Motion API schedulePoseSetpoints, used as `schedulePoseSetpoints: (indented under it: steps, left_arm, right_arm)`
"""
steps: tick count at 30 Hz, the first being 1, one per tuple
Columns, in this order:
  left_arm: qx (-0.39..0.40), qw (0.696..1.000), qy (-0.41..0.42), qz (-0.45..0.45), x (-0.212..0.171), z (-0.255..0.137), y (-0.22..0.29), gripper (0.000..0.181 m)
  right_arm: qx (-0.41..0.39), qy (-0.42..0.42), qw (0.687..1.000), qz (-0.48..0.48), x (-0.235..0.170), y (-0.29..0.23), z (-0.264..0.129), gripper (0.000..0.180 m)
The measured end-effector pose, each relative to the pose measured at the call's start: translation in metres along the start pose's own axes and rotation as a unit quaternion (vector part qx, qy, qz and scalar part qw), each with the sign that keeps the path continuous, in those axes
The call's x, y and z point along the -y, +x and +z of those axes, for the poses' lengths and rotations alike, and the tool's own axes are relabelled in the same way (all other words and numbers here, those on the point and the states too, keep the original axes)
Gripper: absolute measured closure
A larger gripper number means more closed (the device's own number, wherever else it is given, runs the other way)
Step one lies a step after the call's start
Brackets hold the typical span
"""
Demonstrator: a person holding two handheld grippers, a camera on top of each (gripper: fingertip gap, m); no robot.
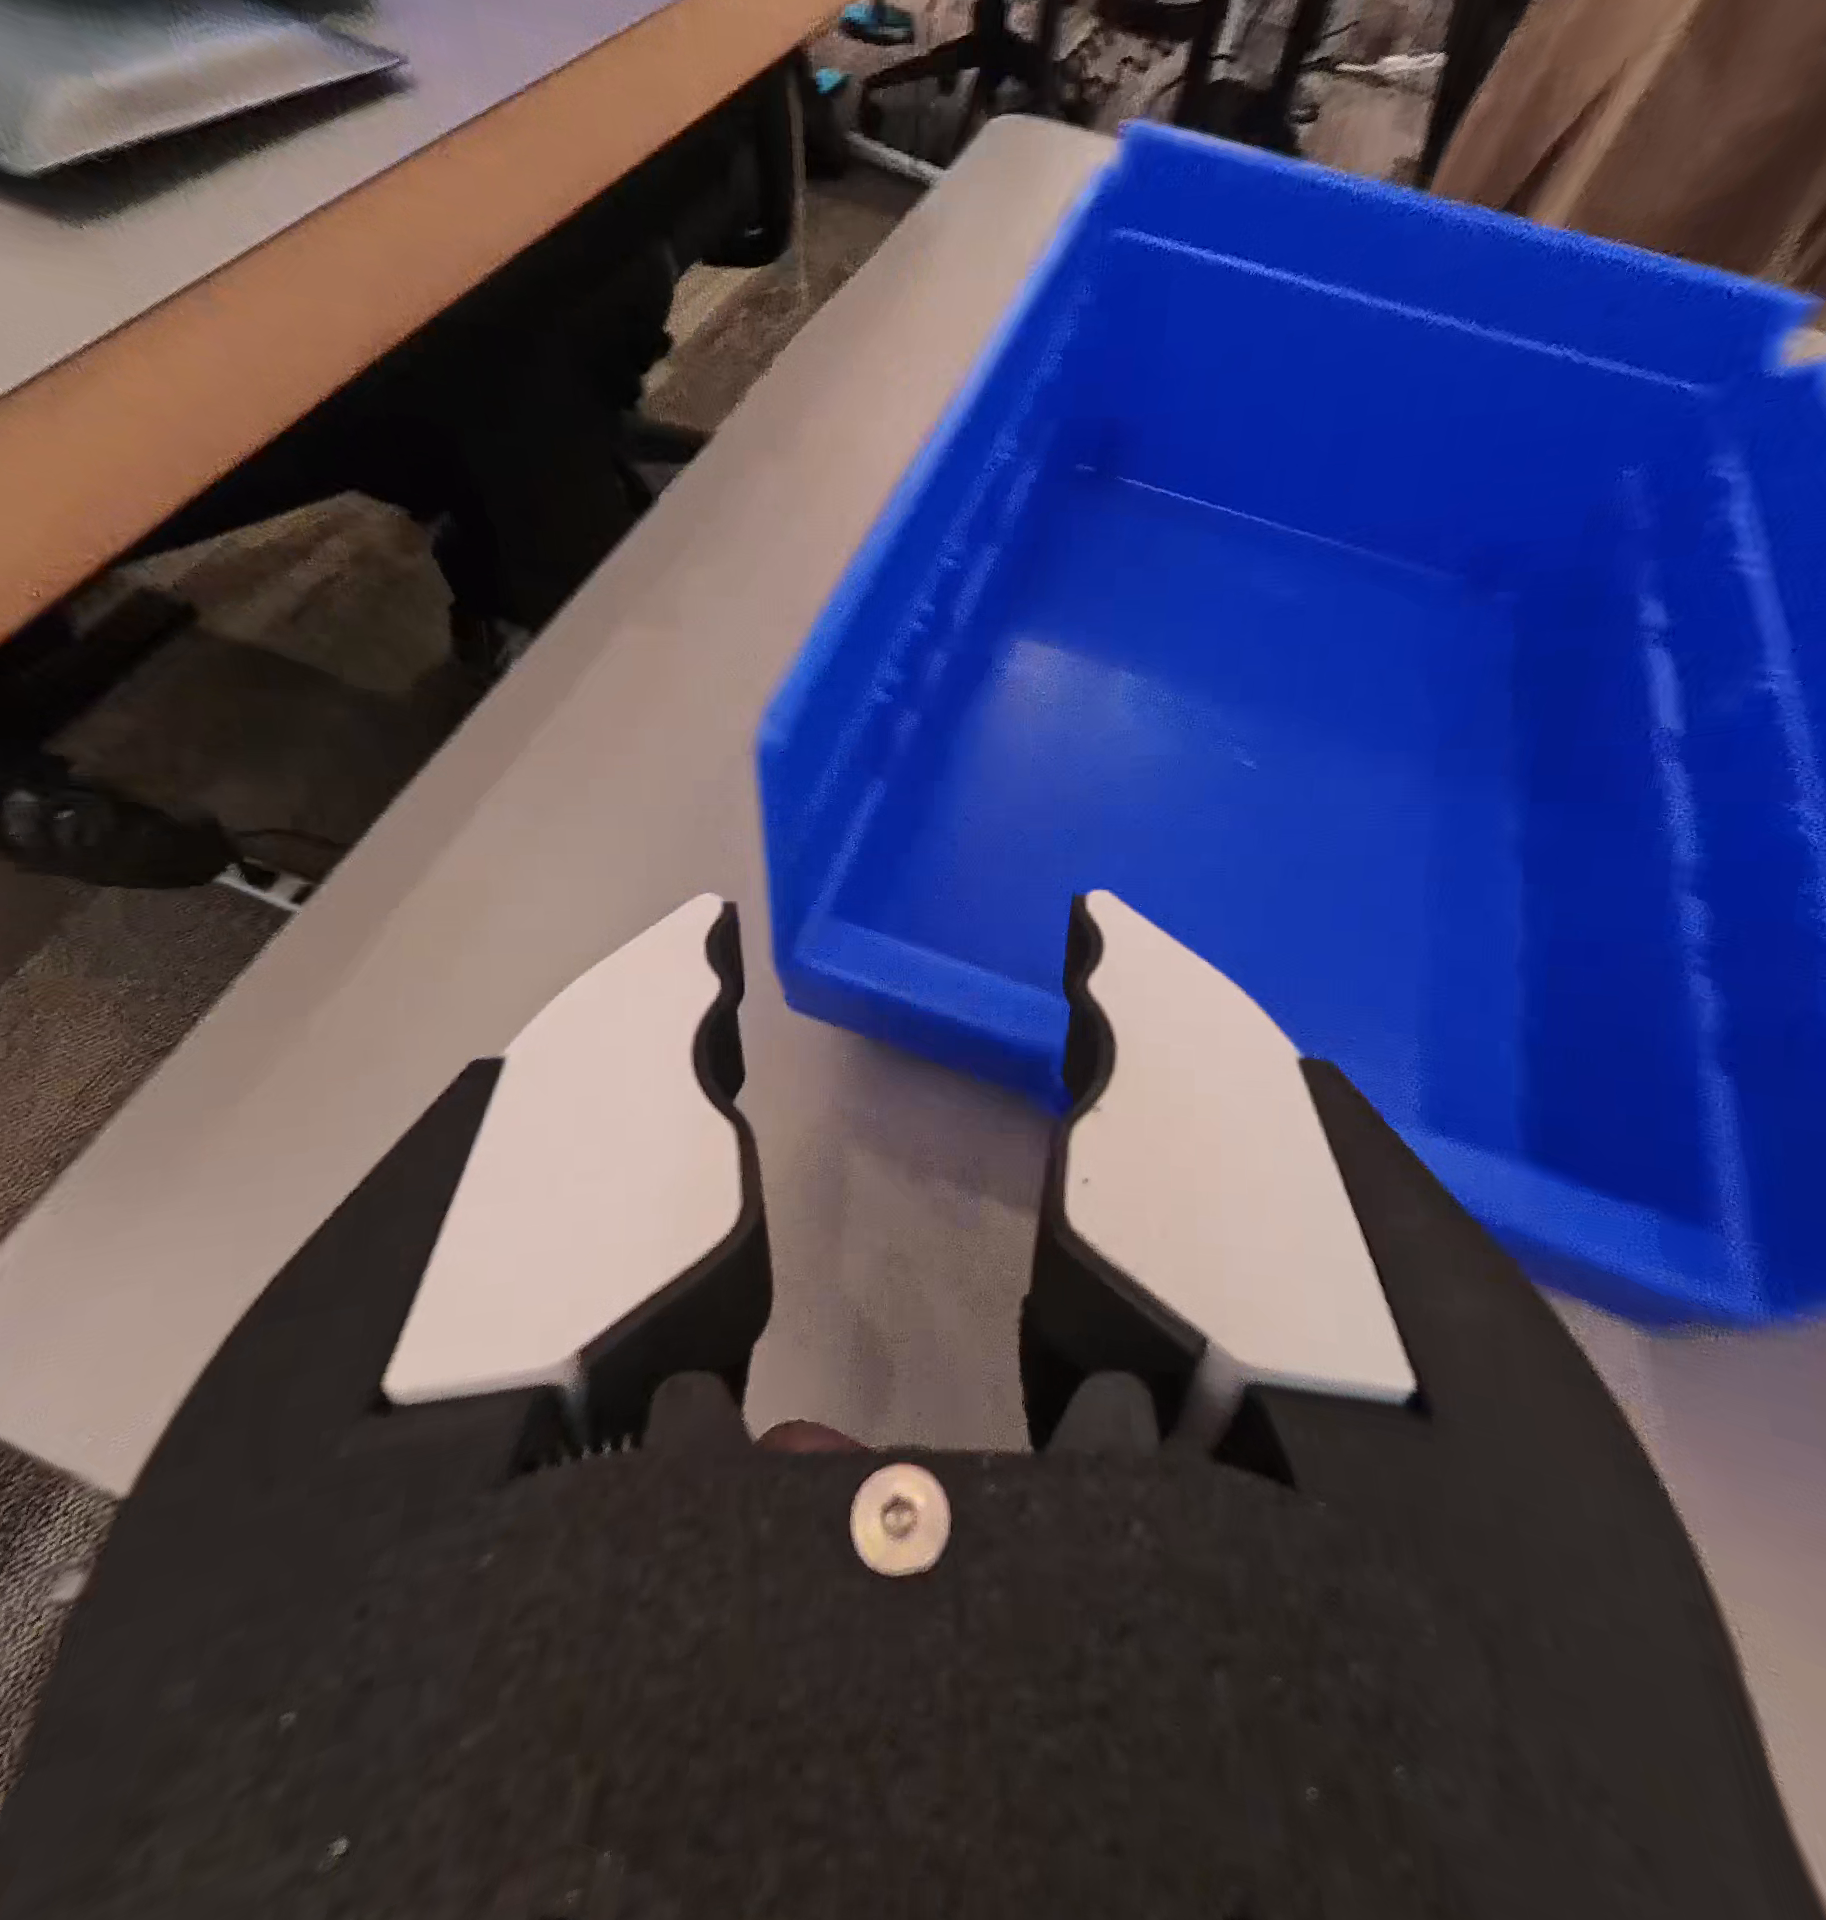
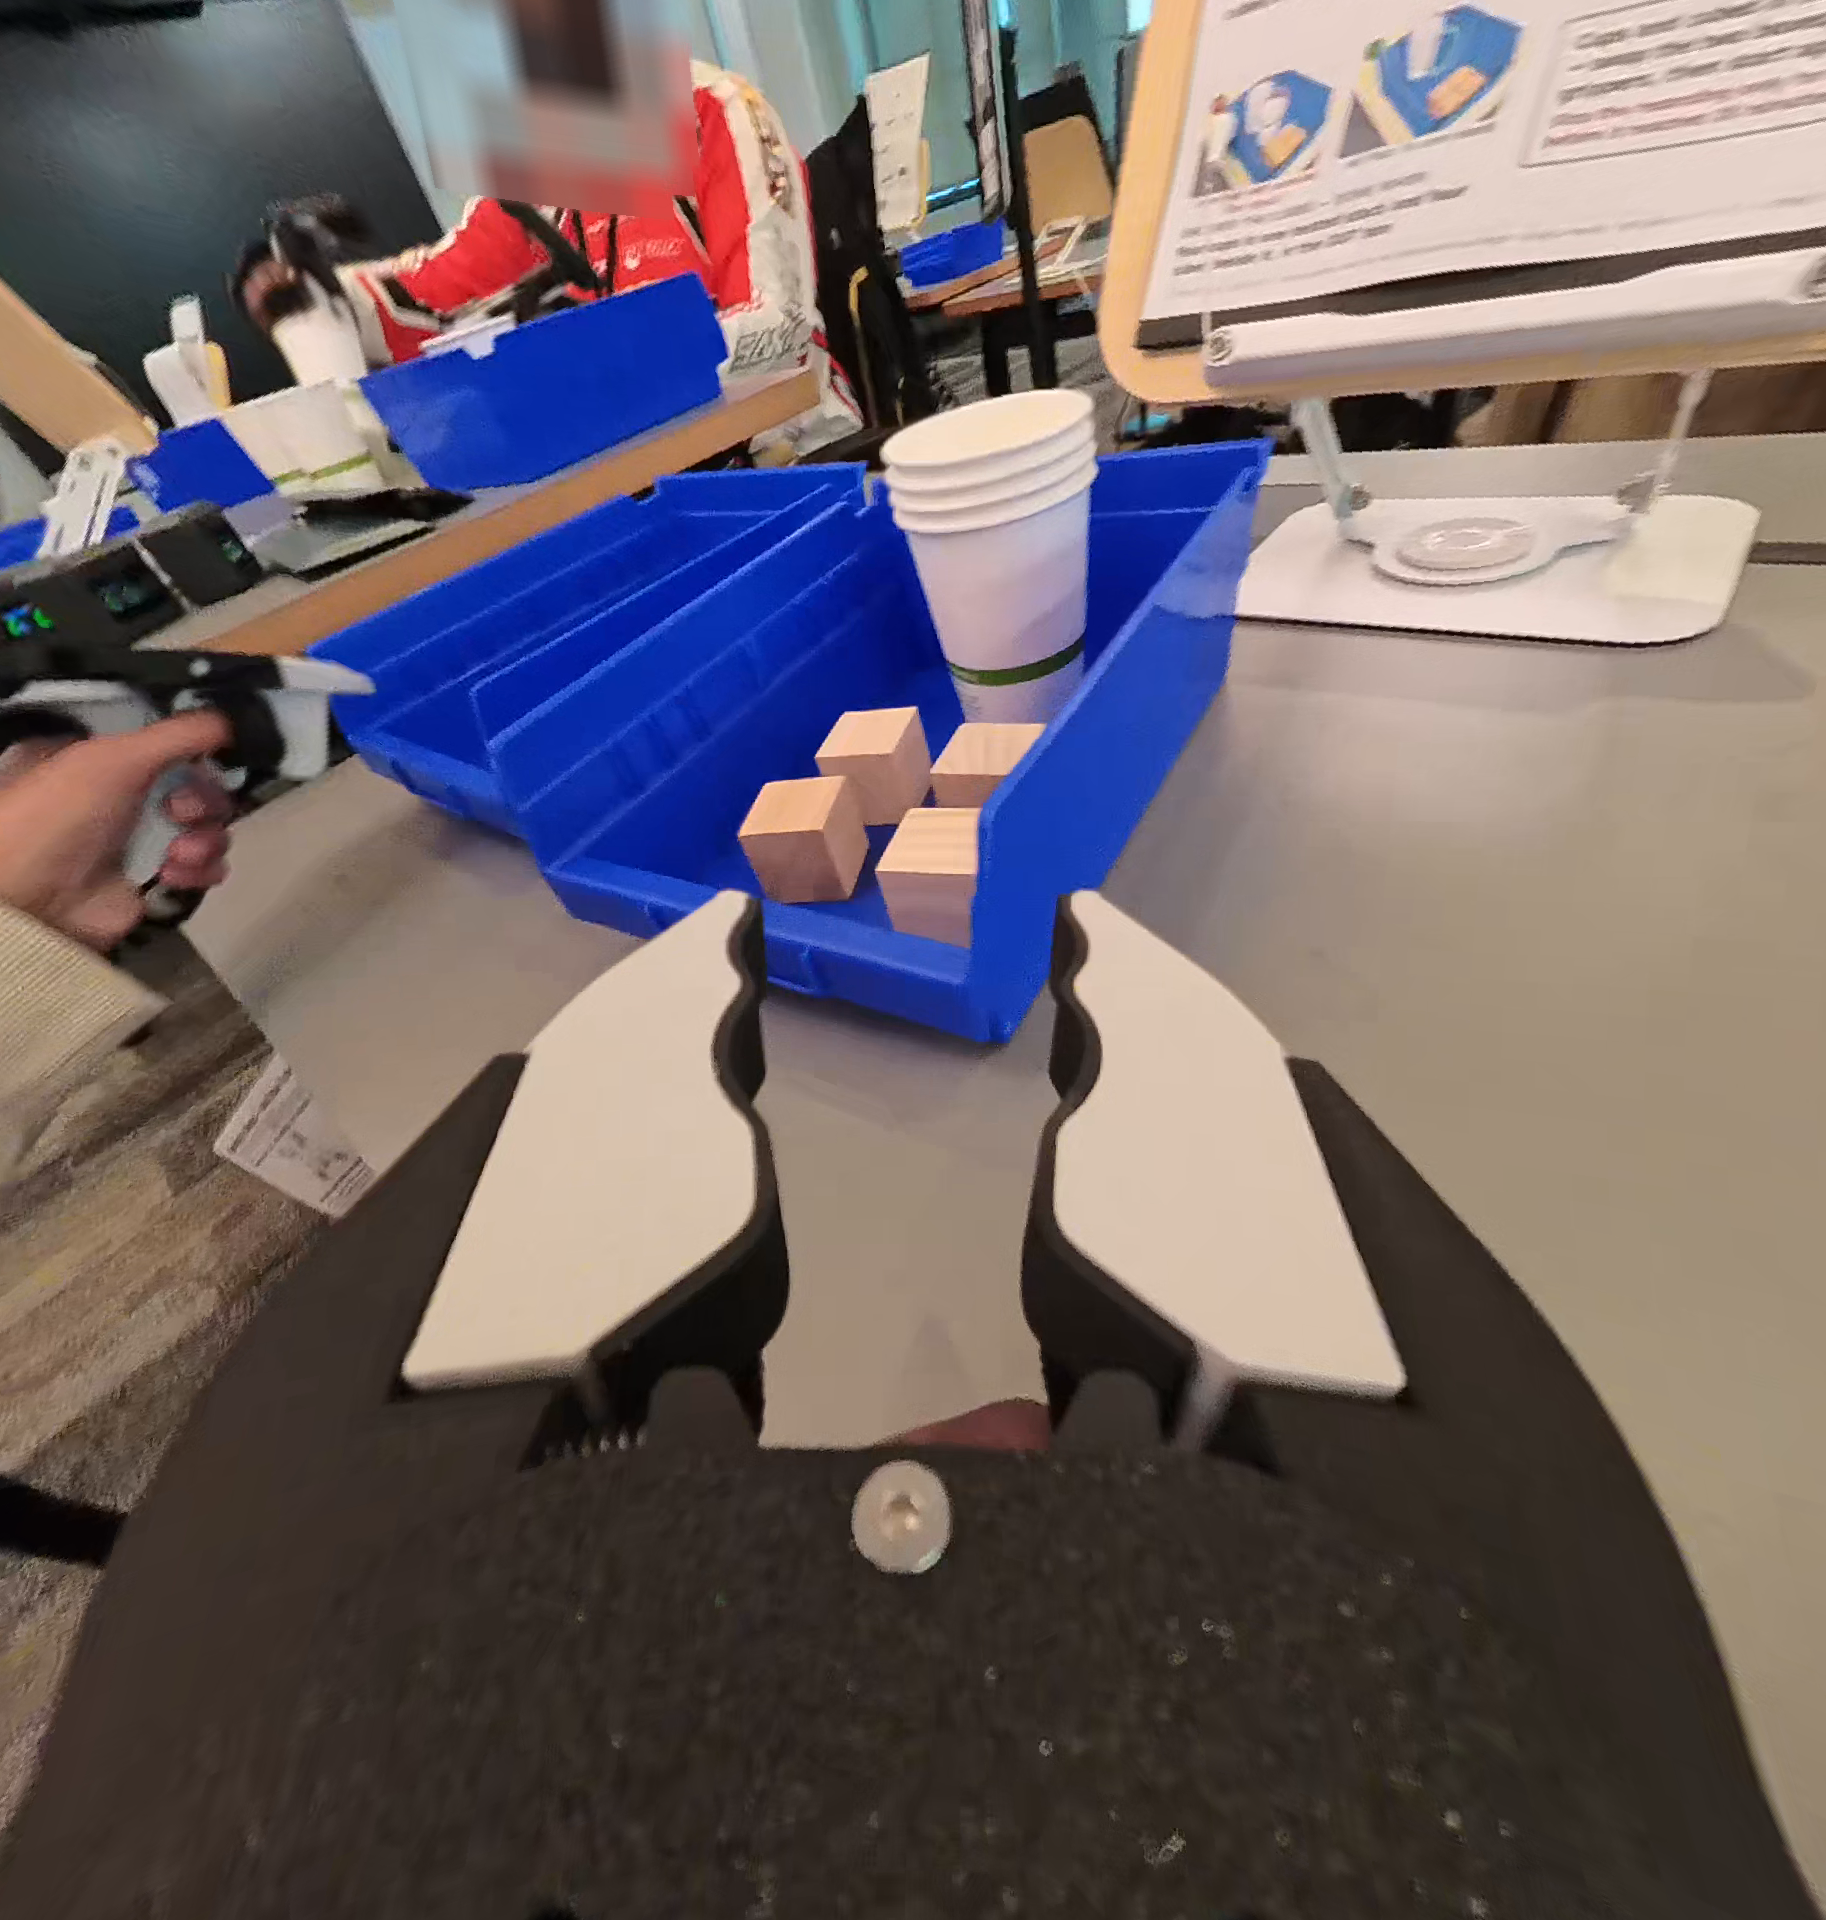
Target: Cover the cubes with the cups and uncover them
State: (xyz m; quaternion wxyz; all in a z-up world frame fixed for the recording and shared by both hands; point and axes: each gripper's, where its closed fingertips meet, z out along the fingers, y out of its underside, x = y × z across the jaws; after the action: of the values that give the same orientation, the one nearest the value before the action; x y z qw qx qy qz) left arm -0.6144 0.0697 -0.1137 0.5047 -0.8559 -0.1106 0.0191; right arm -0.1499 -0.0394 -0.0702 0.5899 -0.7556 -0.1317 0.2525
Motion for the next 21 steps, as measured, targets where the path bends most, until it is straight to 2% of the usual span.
schedulePoseSetpoints:
  steps: [5, 8, 10, 15, 21]
  left_arm:
    - [0.023, 1.000, 0.002, 0.002, 0.011, 0.037, -0.023, 0.131]
    - [-0.024, 1.000, -0.001, -0.011, 0.010, 0.046, -0.015, 0.164]
    - [-0.042, 0.999, -0.005, -0.029, 0.008, 0.044, -0.013, 0.167]
    - [-0.034, 0.999, -0.001, -0.031, -0.017, 0.003, 0.001, 0.177]
    - [0.061, 0.998, 0.009, -0.008, -0.060, -0.075, -0.003, 0.177]
  right_arm:
    - [0.051, -0.017, 0.999, 0.007, -0.010, -0.031, 0.009, 0.129]
    - [0.076, -0.034, 0.996, 0.008, -0.020, -0.052, 0.020, 0.131]
    - [0.092, -0.053, 0.994, -0.002, -0.028, -0.070, 0.031, 0.131]
    - [0.070, -0.095, 0.992, -0.046, -0.046, -0.110, 0.071, 0.133]
    - [0.054, -0.089, 0.992, -0.077, -0.054, -0.167, 0.120, 0.137]
